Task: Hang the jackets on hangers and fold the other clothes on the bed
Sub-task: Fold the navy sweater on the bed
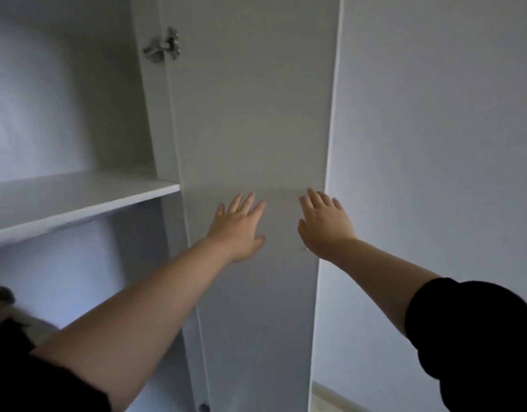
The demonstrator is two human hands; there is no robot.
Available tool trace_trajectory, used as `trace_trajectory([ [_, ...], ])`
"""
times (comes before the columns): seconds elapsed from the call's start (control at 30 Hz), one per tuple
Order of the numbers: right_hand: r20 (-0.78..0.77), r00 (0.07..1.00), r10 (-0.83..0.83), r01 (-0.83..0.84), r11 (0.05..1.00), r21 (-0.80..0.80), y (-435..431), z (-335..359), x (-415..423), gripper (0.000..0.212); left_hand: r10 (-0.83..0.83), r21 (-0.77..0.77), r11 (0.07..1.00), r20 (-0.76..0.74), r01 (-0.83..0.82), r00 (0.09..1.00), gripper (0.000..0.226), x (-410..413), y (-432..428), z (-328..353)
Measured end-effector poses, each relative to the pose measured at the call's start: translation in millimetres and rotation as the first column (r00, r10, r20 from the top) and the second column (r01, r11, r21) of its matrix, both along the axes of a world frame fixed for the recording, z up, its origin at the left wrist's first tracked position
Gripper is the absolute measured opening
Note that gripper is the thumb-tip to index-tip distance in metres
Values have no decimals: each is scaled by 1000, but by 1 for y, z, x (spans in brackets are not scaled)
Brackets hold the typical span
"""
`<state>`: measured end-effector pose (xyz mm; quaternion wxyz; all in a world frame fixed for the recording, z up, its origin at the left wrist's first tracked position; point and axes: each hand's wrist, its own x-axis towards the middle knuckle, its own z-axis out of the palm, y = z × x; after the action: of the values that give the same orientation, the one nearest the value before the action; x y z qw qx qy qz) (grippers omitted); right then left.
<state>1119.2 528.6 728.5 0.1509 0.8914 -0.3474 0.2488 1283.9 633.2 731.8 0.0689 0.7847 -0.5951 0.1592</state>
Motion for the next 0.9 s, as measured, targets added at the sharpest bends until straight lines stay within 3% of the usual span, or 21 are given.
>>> trace_trajectory([
  [0.13, 24, 976, -214, 213, 976, 54, -43, -24, -126, 47, -263, -75, 960, 77, 269, 962, 66, -104, -67, -22],
  [0.3, 31, 910, -413, 408, 907, 103, -91, -60, -265, 46, -578, -122, 798, 120, 590, 807, 57, -237, -145, -62],
  [0.57, -23, 778, -627, 620, 763, 181, -203, -113, -438, 48, -680, -42, 732, -1, 680, 733, 64, -416, -315, -128],
  [0.9, -80, 549, -832, 805, 502, 316, -318, -154, -649, 48, -839, 64, 528, -113, 847, 532, 67, -641, -485, -170],
])
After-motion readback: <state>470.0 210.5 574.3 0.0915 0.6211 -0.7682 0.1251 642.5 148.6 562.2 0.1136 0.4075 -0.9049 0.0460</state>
